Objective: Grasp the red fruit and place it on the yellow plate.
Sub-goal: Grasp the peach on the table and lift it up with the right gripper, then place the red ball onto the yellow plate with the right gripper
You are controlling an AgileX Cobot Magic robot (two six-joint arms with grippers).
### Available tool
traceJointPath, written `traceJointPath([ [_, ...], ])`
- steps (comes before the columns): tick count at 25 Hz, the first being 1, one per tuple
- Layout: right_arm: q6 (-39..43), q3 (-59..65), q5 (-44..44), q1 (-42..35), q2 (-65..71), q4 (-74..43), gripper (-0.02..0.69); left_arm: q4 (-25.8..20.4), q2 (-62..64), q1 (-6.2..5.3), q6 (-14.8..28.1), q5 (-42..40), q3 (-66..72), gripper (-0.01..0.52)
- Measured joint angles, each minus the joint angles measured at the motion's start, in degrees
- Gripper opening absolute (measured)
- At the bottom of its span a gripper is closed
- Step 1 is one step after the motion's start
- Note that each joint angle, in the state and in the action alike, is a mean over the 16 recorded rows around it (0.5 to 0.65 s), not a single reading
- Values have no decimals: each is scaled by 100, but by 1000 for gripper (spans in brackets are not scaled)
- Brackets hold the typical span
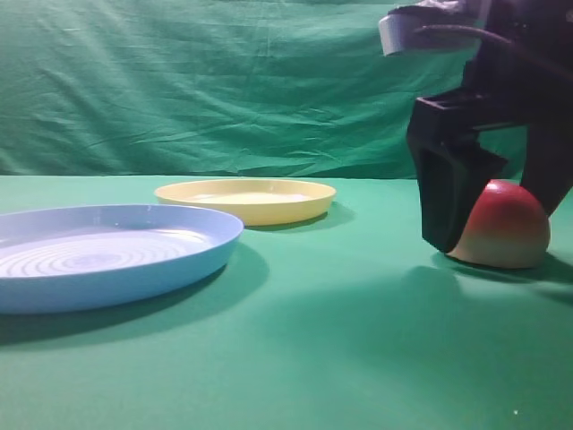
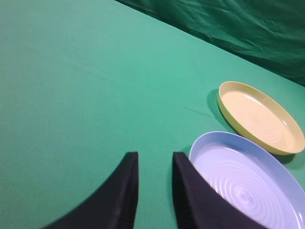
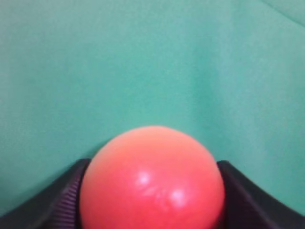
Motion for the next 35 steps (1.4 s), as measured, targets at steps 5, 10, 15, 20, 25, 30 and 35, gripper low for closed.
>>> traceJointPath([
  [5, -47, -644, 54, 30, 76, 121, 271, 0, 0, 0, 0, 0, 0, 157],
  [10, -183, -1669, 120, 100, 345, 371, 229, 0, 0, 0, 0, 0, 0, 157],
  [15, -383, -2782, 121, 172, 957, 662, 228, 0, 0, 0, 0, 0, 0, 157],
  [20, -685, -3648, 83, 224, 1755, 967, 244, 0, 0, 0, 0, 0, 0, 157],
  [25, -1022, -4170, 136, 229, 2394, 1251, 350, 0, 0, 0, 0, 0, 0, 157],
  [30, -1320, -4599, 454, 229, 2700, 1403, 480, 0, 0, 0, 0, 0, 0, 157],
  [35, -1502, -5153, 1143, 229, 2733, 1379, 570, 0, 0, 0, 0, 0, 0, 157],
])
